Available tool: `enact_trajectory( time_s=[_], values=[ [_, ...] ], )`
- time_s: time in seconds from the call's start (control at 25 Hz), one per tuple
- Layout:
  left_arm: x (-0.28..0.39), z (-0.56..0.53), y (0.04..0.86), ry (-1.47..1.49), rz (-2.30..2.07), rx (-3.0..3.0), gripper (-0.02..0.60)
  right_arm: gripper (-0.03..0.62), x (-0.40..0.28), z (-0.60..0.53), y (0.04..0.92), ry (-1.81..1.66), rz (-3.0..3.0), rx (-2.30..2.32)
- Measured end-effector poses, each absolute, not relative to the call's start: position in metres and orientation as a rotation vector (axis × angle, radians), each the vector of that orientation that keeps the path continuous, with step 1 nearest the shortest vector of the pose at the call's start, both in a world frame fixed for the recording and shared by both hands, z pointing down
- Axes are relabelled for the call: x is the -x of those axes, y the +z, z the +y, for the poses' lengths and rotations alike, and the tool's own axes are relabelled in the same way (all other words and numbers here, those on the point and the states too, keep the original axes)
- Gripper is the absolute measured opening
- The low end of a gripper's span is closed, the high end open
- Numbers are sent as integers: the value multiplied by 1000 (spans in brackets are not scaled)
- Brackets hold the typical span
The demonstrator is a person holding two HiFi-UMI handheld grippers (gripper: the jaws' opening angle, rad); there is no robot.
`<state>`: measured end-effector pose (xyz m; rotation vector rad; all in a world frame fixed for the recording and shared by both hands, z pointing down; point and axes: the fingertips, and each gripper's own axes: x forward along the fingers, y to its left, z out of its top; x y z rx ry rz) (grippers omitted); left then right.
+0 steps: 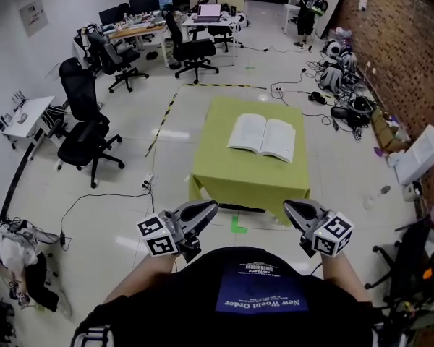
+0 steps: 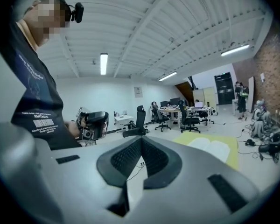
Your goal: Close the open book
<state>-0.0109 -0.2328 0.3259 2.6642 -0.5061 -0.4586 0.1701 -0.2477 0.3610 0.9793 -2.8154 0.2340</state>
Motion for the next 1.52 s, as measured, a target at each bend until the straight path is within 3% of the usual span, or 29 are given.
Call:
enact_trajectory(
  time_s=[0.32, 0.64, 1.28, 1.52],
  values=[
    [73, -325, 328, -430, -367, -2697, 6, -15, -118, -318, 358, 241, -2745, -1148],
    [77, -391, 341, -433, -327, -2666, 6, -15, -114, -380, 368, 281, -2699, -1169],
    [-53, -545, 340, -372, -650, -2648, 6, -15, -227, -575, 363, 234, -2858, -842],
    [-95, -577, 353, -214, -642, -2683, 6, -15, -257, -611, 374, 295, -2877, -861]
  ],
)
